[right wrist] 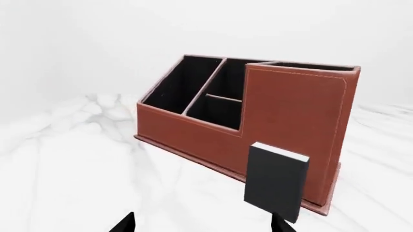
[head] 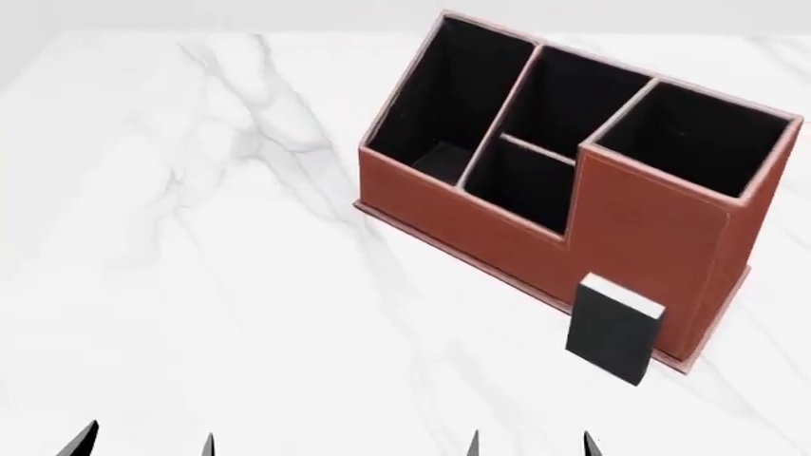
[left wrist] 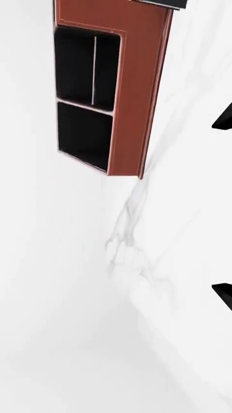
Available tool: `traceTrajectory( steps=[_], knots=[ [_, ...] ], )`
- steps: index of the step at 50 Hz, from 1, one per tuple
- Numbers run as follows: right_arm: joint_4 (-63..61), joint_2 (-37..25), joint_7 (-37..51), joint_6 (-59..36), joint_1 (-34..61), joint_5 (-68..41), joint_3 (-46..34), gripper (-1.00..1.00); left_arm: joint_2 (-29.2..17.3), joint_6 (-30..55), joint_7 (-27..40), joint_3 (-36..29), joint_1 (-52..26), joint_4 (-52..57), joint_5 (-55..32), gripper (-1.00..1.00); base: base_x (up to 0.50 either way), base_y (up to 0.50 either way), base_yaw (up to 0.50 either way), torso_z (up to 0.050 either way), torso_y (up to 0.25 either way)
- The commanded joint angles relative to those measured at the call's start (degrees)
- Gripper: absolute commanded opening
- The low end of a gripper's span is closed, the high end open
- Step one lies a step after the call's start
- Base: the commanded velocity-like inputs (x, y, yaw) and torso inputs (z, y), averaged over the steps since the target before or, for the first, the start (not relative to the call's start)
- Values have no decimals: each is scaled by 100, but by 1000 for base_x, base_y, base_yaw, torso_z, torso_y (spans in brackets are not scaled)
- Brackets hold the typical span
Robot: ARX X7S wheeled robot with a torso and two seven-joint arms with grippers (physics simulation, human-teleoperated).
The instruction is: Pick up the book and place it in the left compartment of the caddy.
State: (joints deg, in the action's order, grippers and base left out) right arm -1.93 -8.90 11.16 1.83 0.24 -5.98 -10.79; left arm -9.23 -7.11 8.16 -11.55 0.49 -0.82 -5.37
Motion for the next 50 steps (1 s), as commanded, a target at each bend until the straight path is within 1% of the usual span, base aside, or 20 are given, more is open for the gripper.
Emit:
traceTrajectory(
  steps=[1,17,20,27,31,35,42,50],
  knots=[
    [-8,-41,46,10,0,-32,-43,100,-42,-21,37,-53,10,18,-18,100,39,500,0,0,0],
    [-17,-82,101,54,10,-85,-91,100,-93,-37,99,-115,-3,19,-28,100,39,499,0,0,0],
    [22,-77,15,79,19,-214,-103,100,-99,-68,113,-122,-2,-7,-27,100,5,40,0,0,0],
    [-125,-123,115,-18,-26,-155,-127,100,-125,-106,171,-160,10,11,39,100,0,0,0,0,0],
    [-37,-103,120,43,3,-149,-164,100,-159,30,206,-160,42,199,20,100,0,0,0,0,0],
    [38,-101,125,79,39,-189,-155,100,-143,-106,219,-179,37,85,23,100,0,0,0,0,0],
    [111,-106,143,78,104,-106,-256,100,-142,-17,296,-159,40,248,-28,100,0,0,0,0,0],
    [110,-123,271,83,106,2,-286,100,-142,17,534,-109,106,359,93,100,0,0,0,0,0]
  ],
)
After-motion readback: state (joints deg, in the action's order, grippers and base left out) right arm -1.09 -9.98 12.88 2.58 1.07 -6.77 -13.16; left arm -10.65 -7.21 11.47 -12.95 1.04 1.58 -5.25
